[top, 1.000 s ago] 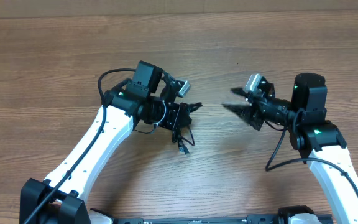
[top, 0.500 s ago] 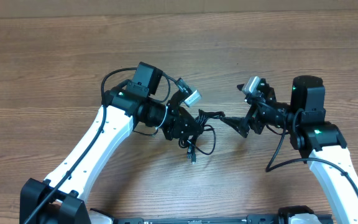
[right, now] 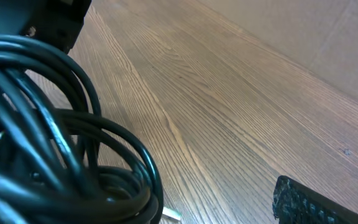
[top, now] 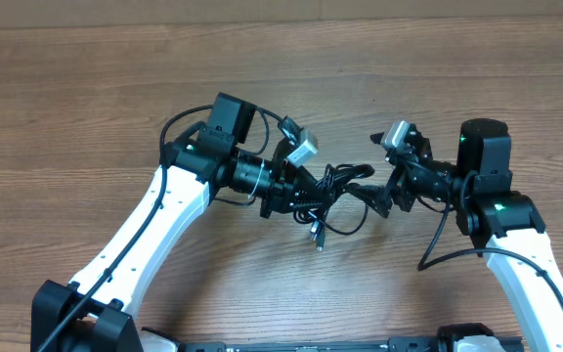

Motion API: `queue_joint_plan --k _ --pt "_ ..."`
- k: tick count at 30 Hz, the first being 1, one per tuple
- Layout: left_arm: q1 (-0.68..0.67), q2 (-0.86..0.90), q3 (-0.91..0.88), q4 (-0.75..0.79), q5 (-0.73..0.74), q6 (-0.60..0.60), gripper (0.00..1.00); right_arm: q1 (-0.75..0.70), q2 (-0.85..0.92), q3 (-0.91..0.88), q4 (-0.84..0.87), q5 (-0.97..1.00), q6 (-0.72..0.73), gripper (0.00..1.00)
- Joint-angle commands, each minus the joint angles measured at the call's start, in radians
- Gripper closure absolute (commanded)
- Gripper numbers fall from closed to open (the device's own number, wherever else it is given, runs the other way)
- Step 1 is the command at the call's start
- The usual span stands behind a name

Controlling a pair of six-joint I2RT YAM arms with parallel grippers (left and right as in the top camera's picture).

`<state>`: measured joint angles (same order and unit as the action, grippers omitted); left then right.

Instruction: Untangle cables

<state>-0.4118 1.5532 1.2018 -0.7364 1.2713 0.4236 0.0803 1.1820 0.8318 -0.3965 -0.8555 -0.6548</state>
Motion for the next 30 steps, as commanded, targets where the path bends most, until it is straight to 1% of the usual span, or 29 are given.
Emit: queue_joint_plan --k 1,4,5,9,10,11,13,14,17,18,19,21,29,30 --pt "-0.003 -0.003 0.003 0.004 0.084 0.033 0.95 -0.003 -0.013 0.027 0.006 -0.018 -0.004 0.01" --pt "-0.008 -0.003 0.003 0.005 0.082 0.033 0.94 -0.003 -0.013 0.027 0.006 -0.018 -0.004 0.05" --pt "-0.008 -0.003 0.003 0.005 0.082 0.033 0.94 -0.003 -0.013 0.027 0.009 -0.018 -0.004 0.08" --pt "-0.008 -0.003 0.003 0.005 0.06 0.033 0.94 -0.003 -0.013 0.027 0.024 -0.022 -0.004 0.1" --pt "-0.008 -0.003 0.003 0.005 0.053 0.033 0.93 -0.003 -0.013 0.027 0.027 -0.022 -0.004 0.12" --pt "-0.008 -0.003 0.003 0.005 0.053 0.033 0.94 -0.003 -0.013 0.027 0.031 -0.022 -0.004 0.17" --pt "-0.008 -0.003 0.003 0.005 0.052 0.033 0.93 -0.003 -0.013 0.027 0.036 -0.022 -0.004 0.3" --pt "-0.008 -0.003 0.003 0.005 0.051 0.033 0.93 -0.003 -0.013 0.027 0.037 -0.022 -0.004 0.4" --pt "-0.008 -0.003 0.003 0.005 0.02 0.032 0.93 -0.003 -0.013 0.027 0.037 -0.021 -0.004 0.79" --pt "-0.008 -0.003 0.003 0.004 0.015 0.032 0.94 -0.003 -0.013 0.027 0.037 -0.021 -0.004 0.9" --pt "-0.008 -0.003 0.003 0.005 0.014 0.032 0.94 -0.003 -0.013 0.027 0.037 -0.021 -0.004 0.96" --pt "-0.008 -0.003 0.003 0.006 0.011 0.032 0.96 -0.003 -0.013 0.027 0.037 -0.021 -0.003 0.96" --pt "-0.008 -0.003 0.003 0.005 0.007 0.027 0.96 -0.003 -0.013 0.027 0.035 -0.021 0.001 0.96" --pt "-0.008 -0.003 0.003 0.006 0.007 0.024 0.96 -0.003 -0.013 0.027 0.035 -0.021 0.0 0.75"
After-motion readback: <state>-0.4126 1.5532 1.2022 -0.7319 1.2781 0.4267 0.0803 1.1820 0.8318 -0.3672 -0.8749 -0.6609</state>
